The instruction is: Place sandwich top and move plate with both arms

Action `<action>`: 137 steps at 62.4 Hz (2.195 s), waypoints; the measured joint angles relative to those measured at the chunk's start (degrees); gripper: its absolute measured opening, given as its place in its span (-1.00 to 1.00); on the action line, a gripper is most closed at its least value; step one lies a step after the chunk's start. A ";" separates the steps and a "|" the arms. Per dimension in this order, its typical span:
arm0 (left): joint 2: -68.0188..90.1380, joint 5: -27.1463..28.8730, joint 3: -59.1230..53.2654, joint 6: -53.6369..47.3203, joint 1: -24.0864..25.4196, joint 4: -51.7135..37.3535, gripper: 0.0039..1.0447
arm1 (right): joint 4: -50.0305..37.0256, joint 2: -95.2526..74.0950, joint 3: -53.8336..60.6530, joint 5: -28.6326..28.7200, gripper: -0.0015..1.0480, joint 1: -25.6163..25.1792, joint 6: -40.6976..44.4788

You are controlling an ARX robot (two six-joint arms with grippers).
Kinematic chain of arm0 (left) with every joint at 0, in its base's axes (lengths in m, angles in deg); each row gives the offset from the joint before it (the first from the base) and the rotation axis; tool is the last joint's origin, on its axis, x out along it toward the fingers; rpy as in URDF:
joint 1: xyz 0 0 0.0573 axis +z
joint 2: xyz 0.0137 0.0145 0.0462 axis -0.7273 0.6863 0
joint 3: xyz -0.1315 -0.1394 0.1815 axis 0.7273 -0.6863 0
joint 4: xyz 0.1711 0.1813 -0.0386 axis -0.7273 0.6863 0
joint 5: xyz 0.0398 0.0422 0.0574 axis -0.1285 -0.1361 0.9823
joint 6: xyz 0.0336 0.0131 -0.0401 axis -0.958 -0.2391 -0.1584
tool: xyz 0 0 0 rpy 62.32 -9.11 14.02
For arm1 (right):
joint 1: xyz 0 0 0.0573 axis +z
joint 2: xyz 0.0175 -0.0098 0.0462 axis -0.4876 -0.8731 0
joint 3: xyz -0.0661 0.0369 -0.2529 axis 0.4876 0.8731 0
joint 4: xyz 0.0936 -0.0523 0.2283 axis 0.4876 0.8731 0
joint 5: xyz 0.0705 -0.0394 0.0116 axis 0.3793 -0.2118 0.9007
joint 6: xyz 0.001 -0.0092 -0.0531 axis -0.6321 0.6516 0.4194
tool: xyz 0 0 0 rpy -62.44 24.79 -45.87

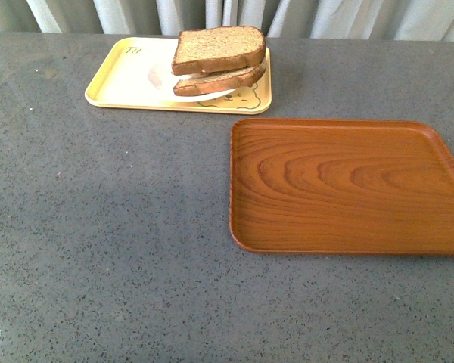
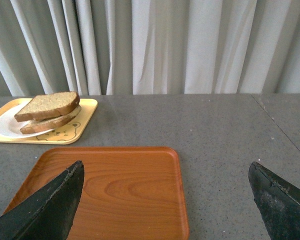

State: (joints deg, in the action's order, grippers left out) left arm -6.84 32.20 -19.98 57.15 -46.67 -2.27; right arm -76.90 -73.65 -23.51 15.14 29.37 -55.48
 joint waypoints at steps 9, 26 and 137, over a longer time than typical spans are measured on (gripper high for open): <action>-5.55 0.00 -0.02 -0.02 0.00 5.11 -0.98 | 0.00 0.00 0.00 0.00 0.82 0.00 -0.02; -13.73 0.00 -0.04 0.00 0.00 12.81 -0.98 | 0.00 0.00 0.00 0.00 0.82 0.00 -0.02; -35.71 0.00 -0.04 -0.17 0.02 35.63 0.83 | 0.00 0.04 0.00 0.00 0.82 0.00 0.00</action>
State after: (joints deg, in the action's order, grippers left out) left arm -42.56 32.20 -20.03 56.97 -46.65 33.35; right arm -76.90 -73.61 -23.51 15.14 29.37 -55.48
